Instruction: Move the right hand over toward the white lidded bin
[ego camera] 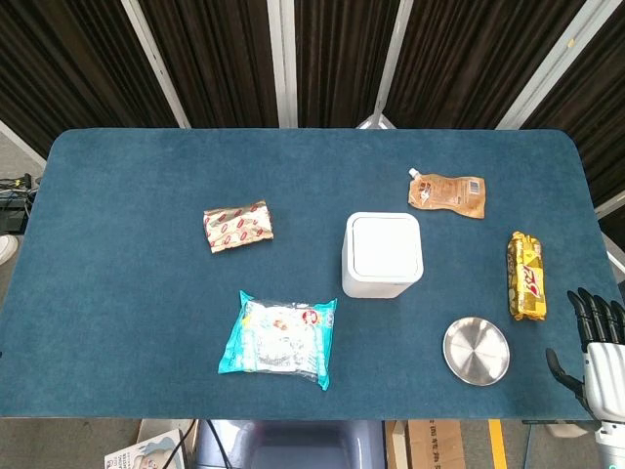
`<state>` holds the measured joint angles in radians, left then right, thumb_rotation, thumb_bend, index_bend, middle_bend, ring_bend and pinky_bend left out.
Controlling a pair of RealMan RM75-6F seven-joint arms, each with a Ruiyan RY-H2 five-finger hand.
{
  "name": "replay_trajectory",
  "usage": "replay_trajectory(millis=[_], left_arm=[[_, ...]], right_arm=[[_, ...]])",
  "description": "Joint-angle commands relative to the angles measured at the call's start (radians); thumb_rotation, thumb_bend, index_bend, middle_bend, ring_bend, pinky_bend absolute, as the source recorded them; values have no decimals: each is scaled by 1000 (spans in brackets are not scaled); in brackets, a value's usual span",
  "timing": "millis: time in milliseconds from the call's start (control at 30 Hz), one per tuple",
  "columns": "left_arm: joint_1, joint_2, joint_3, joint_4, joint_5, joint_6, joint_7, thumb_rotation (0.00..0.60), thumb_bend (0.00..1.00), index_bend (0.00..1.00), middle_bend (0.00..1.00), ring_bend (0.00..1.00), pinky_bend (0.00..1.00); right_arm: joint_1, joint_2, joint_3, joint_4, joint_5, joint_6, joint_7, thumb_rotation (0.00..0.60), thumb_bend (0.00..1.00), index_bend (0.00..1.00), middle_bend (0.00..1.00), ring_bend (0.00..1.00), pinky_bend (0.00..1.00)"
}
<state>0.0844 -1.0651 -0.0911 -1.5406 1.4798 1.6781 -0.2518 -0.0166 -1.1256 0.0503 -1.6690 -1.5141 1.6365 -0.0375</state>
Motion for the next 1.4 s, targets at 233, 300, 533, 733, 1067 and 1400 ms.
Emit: replay_trajectory(millis=[233,300,533,733,1067,1400], left_arm=[[1,1,2,0,1,1,-2,600,33,189,51,0,0],[3,2,2,-1,3,6,-4,600,33,188,51,0,0],[-2,-1,-3,0,-9,-5,-1,600,33,188,50,0,0],[3,2,4,-5,5,4,-4,600,33,186,50,0,0],[10,5,-1,7,-3,13,-37,600,32,180,50,0,0],[5,4,-3,-1,-14,-1,-23,600,32,179,49,0,0]], right_arm=[[-7,-8,4,1,-12,16,-8,600,330,81,88,58,0],[-8,-10,5,1,-13,18,-6,600,330,81,88,58,0],[-5,-20,10,8,-13,11,-1,600,330,81,92,65,3],[-3,-21,5,-3,-27,7,-18,600,329,84,344,369,339],[89,111,13,-154,-68,-135,-69,600,705,115,791,812,778],[260,252,82,-429,101,-415,-280,600,899,125,837,852,820]])
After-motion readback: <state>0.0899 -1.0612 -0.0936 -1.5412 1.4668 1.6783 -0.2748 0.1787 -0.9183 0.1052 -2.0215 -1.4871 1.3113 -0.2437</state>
